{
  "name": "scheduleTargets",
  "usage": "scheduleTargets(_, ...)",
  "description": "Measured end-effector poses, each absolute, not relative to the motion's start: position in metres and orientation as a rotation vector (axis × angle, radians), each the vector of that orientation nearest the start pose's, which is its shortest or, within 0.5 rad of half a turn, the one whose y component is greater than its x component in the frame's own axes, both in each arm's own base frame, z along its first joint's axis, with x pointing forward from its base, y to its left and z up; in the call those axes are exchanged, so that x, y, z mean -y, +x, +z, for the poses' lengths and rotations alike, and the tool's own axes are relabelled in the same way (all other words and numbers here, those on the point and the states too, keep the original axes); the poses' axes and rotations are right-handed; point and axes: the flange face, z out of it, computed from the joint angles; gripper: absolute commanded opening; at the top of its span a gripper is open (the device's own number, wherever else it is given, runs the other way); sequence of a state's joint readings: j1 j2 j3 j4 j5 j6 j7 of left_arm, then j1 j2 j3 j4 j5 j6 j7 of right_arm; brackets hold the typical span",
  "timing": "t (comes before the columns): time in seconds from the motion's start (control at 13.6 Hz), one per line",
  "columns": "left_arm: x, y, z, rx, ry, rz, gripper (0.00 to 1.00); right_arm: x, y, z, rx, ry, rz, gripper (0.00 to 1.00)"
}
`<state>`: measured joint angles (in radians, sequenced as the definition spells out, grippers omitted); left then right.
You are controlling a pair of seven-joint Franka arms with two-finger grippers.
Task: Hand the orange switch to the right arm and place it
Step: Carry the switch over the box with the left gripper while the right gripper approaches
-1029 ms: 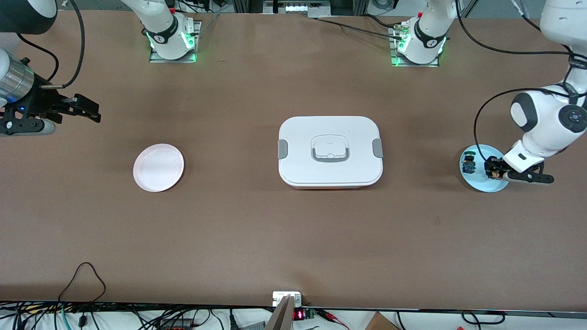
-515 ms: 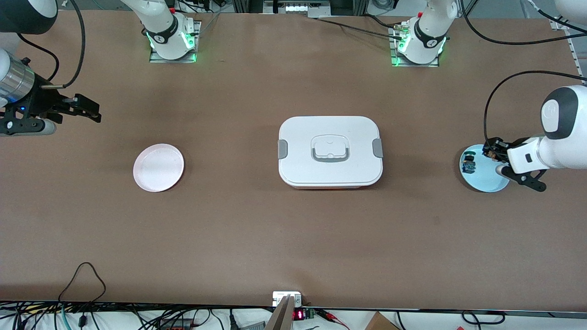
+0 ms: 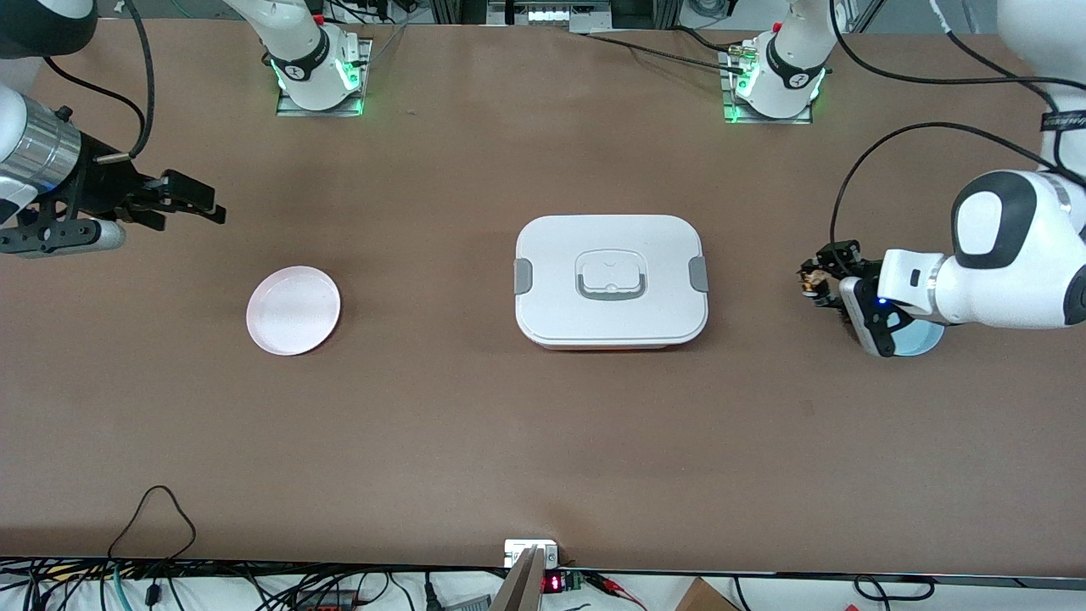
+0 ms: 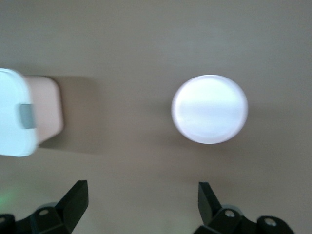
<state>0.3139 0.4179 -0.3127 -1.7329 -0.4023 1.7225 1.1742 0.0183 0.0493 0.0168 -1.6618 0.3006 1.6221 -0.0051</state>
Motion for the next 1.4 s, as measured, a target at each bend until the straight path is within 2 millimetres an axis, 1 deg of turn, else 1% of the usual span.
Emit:
scheduleTargets(0.07,0.032,0.612,0.329,1.265,2.052,0.017,0.13,-0.055,0.569,0.563,-0.006,-2.753,0.135,1.00)
scheduleTargets(0.15,0.048,0.614,0.327,1.297,1.946,0.105,0.13,-0.061,0.570,0.564,-0.024,-2.669,0.137,1.00)
scheduleTargets(0.22,0.066,0.615,0.330,1.318,1.846,0.196,0.13,-0.067,0.572,0.566,-0.037,-2.589,0.138,1.00)
scheduleTargets(0.37,0.104,0.616,0.342,1.320,1.668,0.368,0.13,-0.078,0.575,0.567,-0.057,-2.461,0.148,1.00)
scheduleTargets(0.44,0.122,0.617,0.350,1.304,1.592,0.445,0.13,-0.083,0.578,0.564,-0.068,-2.404,0.160,1.00)
scheduleTargets(0.66,0.181,0.613,0.375,1.232,1.385,0.635,0.11,-0.102,0.591,0.545,-0.112,-2.209,0.220,1.00)
scheduleTargets(0.81,0.212,0.615,0.391,1.192,1.277,0.792,0.10,-0.120,0.593,0.537,-0.117,-2.124,0.254,1.00)
scheduleTargets(0.88,0.227,0.616,0.396,1.178,1.234,0.880,0.09,-0.130,0.593,0.534,-0.128,-2.061,0.275,1.00)
scheduleTargets(1.03,0.259,0.613,0.400,1.138,1.195,1.011,0.09,-0.142,0.593,0.518,-0.175,-1.926,0.323,1.00)
scheduleTargets(1.1,0.274,0.612,0.400,1.119,1.212,1.048,0.07,-0.148,0.594,0.508,-0.193,-1.869,0.344,1.00)
scheduleTargets(1.25,0.307,0.607,0.398,1.100,1.276,1.110,0.06,-0.166,0.596,0.491,-0.172,-1.795,0.357,1.00)
scheduleTargets(1.4,0.346,0.593,0.398,1.063,1.314,1.171,0.06,-0.190,0.596,0.473,-0.145,-1.733,0.372,1.00)
